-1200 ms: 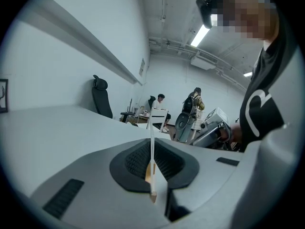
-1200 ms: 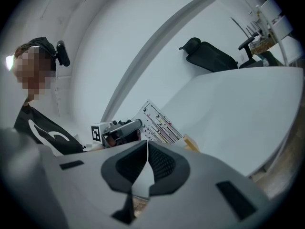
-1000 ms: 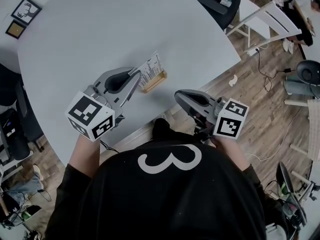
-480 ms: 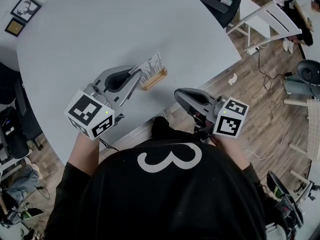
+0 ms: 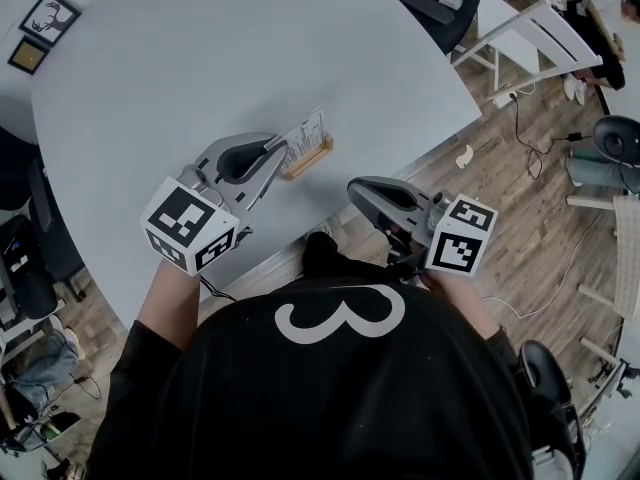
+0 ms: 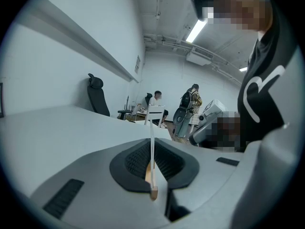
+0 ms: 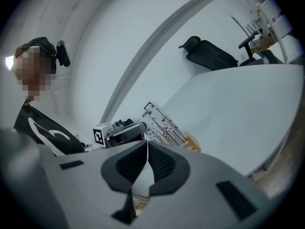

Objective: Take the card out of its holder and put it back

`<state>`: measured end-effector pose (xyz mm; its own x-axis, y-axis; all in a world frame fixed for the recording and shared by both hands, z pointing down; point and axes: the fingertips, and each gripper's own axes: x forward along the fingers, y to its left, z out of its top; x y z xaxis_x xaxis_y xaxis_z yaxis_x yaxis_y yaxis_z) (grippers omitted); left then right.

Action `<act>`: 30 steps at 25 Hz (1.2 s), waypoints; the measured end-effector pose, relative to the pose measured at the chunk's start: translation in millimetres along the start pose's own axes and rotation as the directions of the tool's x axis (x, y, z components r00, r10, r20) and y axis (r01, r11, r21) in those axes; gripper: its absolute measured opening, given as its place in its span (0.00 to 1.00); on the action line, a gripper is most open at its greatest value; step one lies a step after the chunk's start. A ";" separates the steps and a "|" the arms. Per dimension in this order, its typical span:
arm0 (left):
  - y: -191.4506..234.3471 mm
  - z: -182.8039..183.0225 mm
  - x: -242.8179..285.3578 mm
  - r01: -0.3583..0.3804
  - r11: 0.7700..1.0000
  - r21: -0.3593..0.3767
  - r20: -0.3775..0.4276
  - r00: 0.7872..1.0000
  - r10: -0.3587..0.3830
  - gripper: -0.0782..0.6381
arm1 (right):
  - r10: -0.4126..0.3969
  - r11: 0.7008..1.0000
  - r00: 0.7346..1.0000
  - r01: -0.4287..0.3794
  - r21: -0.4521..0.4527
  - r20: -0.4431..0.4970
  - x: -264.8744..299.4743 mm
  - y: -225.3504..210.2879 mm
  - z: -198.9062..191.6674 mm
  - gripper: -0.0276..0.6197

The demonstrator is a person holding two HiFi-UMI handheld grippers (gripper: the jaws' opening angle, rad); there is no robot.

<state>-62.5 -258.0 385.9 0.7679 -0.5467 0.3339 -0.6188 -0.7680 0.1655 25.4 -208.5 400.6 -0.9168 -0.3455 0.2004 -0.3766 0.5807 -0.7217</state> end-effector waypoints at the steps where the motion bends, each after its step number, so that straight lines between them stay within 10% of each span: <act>1: -0.4 -2.6 1.4 0.001 1.000 0.001 -0.008 1.000 -0.001 0.15 | -0.001 1.000 1.000 0.001 0.001 0.000 -0.3 -0.1 -0.4 0.06; 30: 7.6 -40.6 13.8 -0.015 0.999 -0.047 -0.089 0.996 0.011 0.15 | -0.017 1.000 1.000 0.017 0.020 0.009 -4.3 -6.5 -7.4 0.06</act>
<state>-63.4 -257.8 429.4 0.7432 -0.5233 0.4169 -0.6376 -0.7429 0.2041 30.9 -205.4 409.3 -0.9088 -0.3625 0.2067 -0.3896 0.5598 -0.7313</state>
